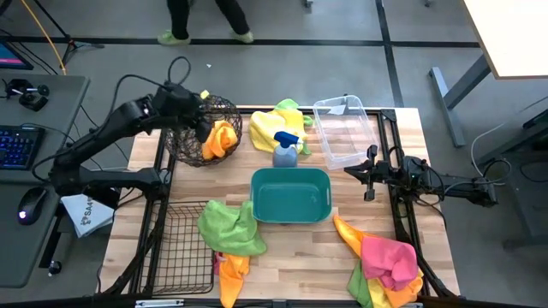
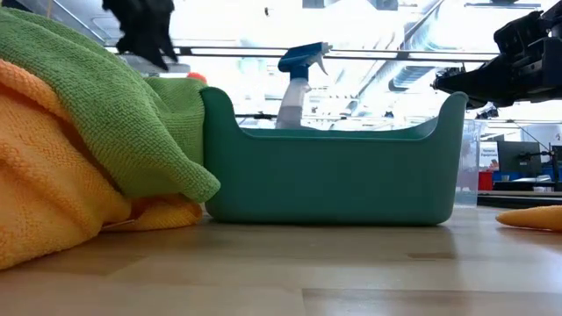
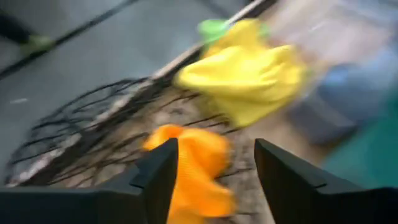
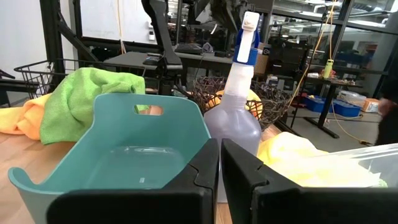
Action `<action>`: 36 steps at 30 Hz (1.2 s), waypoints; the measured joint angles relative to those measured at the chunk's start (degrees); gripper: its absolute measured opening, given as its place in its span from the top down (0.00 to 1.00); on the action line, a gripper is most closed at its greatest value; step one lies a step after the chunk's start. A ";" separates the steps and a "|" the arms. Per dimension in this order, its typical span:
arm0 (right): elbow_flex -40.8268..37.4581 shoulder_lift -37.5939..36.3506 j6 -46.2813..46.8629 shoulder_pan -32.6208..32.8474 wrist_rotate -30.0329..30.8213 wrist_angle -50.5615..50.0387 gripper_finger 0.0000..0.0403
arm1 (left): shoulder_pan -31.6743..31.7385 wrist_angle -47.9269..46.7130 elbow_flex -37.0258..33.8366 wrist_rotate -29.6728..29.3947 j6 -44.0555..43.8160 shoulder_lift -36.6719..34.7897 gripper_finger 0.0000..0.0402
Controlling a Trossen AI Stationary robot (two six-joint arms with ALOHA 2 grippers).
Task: Sort microfiber towel by color & place in baskets
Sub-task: Put the green towel into the green bin
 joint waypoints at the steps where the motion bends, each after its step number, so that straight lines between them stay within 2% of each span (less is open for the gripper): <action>1: 0.00 0.00 -0.01 0.00 -0.01 0.01 0.97 | -0.37 -0.11 1.34 3.75 -1.13 -0.04 0.46; 4: 0.00 0.00 -0.02 0.00 -0.01 0.01 0.97 | -4.50 -1.10 3.55 16.74 -2.19 0.22 0.42; 6: 0.00 0.00 -0.01 0.01 -0.01 0.01 0.97 | -10.58 -5.31 4.15 20.04 -2.20 1.44 0.41; 9: 0.00 0.00 -0.03 0.00 -0.01 0.01 0.97 | -21.57 -13.98 4.06 18.48 -1.24 3.76 0.41; 12: 0.00 0.00 -0.08 0.00 0.00 0.01 0.97 | -31.15 -18.77 4.06 16.25 1.15 5.76 0.41; 15: 0.00 0.00 0.02 0.01 0.01 0.01 0.97 | -39.04 -17.70 4.06 14.09 2.45 8.15 0.42; 18: 0.00 0.00 -0.09 0.01 -0.01 0.01 0.97 | -44.25 -14.42 4.06 10.97 5.05 10.66 0.42; 21: 0.00 0.00 -0.01 0.00 -0.01 0.01 0.97 | -46.55 -9.39 4.06 8.51 6.95 14.21 0.42; 24: 0.00 0.00 0.00 0.01 -0.01 0.01 0.97 | -46.96 -5.46 4.06 11.58 8.07 18.21 0.42; 28: 0.00 0.00 -0.07 0.00 0.01 0.01 0.97 | -46.94 -5.23 4.06 15.50 10.75 23.70 0.42; 36: 0.00 0.00 -0.07 0.01 0.01 0.01 0.97 | -46.94 -5.19 4.06 15.69 6.00 31.62 0.42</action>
